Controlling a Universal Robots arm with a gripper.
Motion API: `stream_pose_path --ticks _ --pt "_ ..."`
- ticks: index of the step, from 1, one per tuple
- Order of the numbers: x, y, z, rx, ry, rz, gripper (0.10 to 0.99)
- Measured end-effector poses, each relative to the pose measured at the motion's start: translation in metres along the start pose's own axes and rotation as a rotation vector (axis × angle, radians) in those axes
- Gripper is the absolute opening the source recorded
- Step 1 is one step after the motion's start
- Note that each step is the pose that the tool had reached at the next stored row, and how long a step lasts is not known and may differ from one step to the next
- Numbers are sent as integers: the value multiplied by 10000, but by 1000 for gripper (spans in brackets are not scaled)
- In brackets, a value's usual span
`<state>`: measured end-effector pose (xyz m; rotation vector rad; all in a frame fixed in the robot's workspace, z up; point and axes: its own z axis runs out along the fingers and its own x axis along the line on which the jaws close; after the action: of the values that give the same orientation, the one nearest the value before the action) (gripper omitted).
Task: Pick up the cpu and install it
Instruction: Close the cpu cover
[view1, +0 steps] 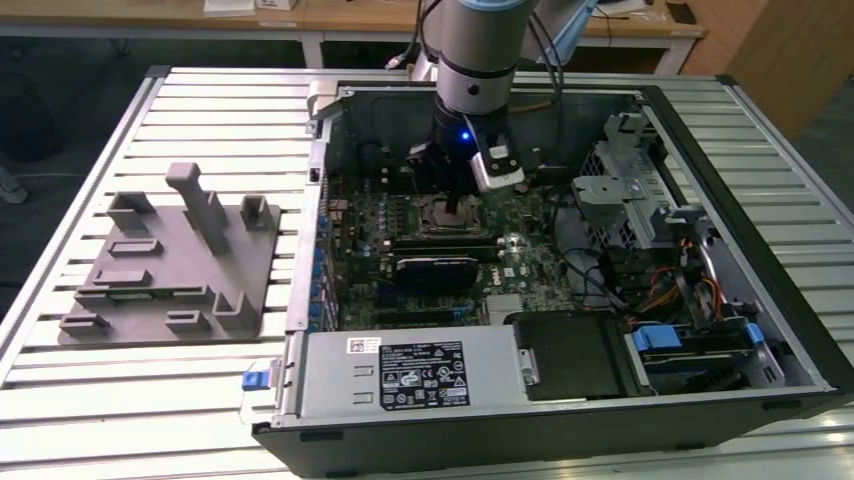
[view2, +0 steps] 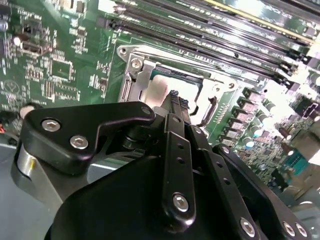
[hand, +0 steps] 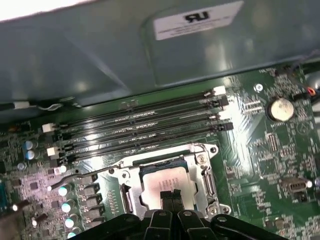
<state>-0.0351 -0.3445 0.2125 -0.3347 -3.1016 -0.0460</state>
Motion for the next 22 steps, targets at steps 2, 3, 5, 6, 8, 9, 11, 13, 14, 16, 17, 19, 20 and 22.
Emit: stream_pose_path --ticks 2,3,5,6,8,9,11,13,14,16,17,19,20,22 --pt "0 0 0 -40 -18 -270 106" --pt "0 0 0 -62 -29 -414 106" --pt "0 0 1 -101 -54 -684 106" --pt "0 0 2 -116 -73 -819 106" --pt "1 -1 3 -134 -151 -1040 106" --pt "5 -3 3 -142 -203 -1058 106" --pt "14 -5 4 -134 -248 -1059 106" --pt "26 -8 5 -117 -258 -1060 106" --pt "34 -10 8 -112 -260 -1060 106" --pt "51 -14 15 -101 -262 -1060 106" --pt "60 -16 21 -100 -263 -1060 106" --pt "78 -21 34 -97 -264 -1060 106" --pt "88 -23 41 -97 -263 -1060 106" --pt "113 -30 50 -95 -262 -1059 106"
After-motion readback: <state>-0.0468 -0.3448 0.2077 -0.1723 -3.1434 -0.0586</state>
